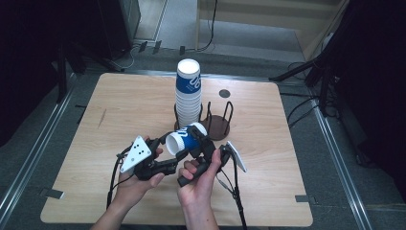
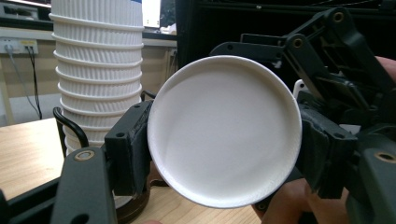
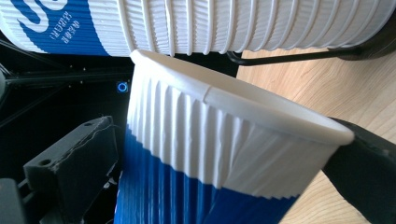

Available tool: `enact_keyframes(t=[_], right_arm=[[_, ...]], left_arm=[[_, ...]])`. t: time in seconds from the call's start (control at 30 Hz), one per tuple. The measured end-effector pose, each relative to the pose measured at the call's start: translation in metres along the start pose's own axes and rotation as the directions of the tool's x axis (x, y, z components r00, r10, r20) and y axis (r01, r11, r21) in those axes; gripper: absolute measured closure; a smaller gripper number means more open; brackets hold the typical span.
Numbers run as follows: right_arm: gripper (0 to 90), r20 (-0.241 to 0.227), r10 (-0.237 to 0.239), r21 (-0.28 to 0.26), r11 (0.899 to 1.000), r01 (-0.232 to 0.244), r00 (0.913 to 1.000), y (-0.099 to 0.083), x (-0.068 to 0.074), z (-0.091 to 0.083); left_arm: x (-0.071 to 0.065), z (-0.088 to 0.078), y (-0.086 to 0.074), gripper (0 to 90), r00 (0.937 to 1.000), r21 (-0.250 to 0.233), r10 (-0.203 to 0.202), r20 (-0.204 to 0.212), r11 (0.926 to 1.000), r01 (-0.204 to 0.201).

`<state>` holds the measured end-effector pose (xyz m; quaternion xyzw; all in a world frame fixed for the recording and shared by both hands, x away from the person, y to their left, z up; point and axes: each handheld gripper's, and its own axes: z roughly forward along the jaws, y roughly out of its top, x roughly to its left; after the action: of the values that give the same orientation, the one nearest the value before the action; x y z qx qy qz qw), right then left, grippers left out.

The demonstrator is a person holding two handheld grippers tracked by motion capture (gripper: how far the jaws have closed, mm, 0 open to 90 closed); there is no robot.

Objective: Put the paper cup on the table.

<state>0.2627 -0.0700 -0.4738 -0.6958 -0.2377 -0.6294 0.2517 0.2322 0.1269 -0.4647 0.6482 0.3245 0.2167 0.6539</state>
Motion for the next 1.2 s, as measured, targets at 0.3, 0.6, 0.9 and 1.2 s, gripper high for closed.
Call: enact_keyframes(t=[0.3,0.6,0.9,1.2], right_arm=[[3.8,-0.006,0.034,0.012,0.999,-0.034,0.9994,0.0,-0.003,0.004],[12.1,-0.009,0.078,0.032,0.996,-0.078,0.9969,0.001,-0.002,0.003],[19.0,-0.047,0.089,0.034,0.996,-0.088,0.9949,0.0,-0.002,0.002],[21.4,-0.081,0.061,0.055,0.997,-0.056,0.9949,0.0,-0.001,0.002]], left_arm=[[0.0,-0.001,0.0,29.3,1.0,0.005,0.0,0.007,1.0,0.0],[0.002,-0.002,0.0,29.3,0.9999,0.0,0.0,0.014,1.0,0.0],[0.004,-0.004,0.0,28.5,0.9996,-0.006,0.01,0.026,0.9999,-0.01],[0.004,-0.01,0.005,4.9,0.997,-0.016,-0.061,0.048,0.998,0.062]])
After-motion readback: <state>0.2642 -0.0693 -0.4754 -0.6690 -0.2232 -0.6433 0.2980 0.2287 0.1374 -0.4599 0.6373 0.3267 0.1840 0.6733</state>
